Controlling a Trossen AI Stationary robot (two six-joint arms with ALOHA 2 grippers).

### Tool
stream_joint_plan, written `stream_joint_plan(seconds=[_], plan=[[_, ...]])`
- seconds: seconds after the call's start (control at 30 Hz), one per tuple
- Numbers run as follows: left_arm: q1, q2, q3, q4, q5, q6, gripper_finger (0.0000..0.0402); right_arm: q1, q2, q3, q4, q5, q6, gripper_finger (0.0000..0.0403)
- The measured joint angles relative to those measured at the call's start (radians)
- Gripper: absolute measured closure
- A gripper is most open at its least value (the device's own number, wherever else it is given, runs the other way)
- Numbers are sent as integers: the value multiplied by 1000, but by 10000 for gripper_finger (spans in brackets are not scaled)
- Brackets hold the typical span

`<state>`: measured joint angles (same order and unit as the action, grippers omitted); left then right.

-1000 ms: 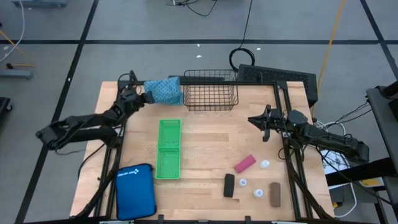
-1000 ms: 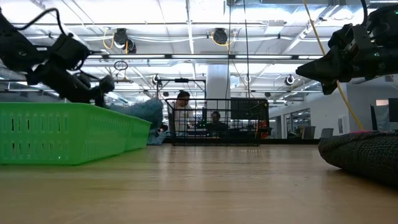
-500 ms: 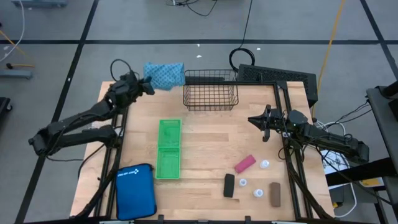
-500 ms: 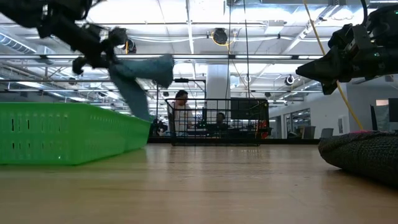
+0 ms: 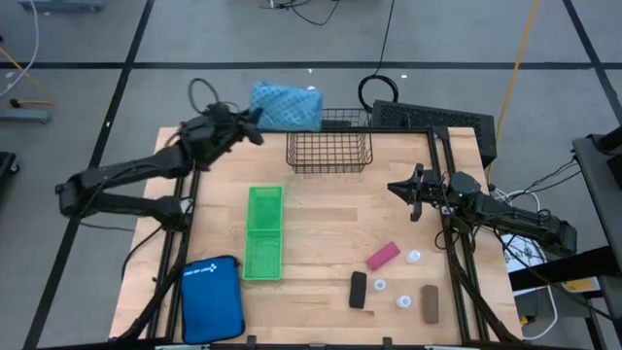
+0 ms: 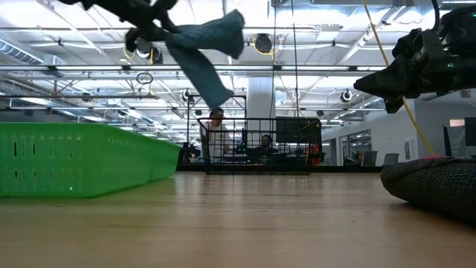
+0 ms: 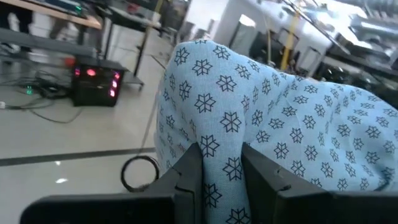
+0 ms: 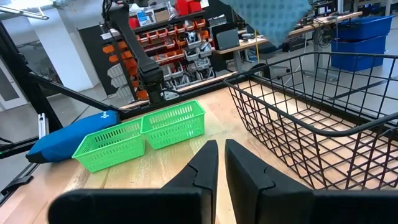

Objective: Pick & Place Medicine items
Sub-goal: Put the blue patient gown into the black wire basket

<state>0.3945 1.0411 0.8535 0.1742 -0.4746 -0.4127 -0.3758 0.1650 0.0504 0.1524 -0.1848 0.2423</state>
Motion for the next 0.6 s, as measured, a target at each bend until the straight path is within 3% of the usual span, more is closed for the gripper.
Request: stream_joint_plan(seconds=[0.17, 0.3, 0.6], plan=[[-17, 148, 54, 142, 41, 2, 326, 0, 0, 0, 0, 0, 0, 383], [-13, 264, 95, 150, 97, -19, 326, 0, 0, 0, 0, 0, 0, 383], [-21, 504, 142, 395, 263, -264, 326, 0, 0, 0, 0, 0, 0, 383]])
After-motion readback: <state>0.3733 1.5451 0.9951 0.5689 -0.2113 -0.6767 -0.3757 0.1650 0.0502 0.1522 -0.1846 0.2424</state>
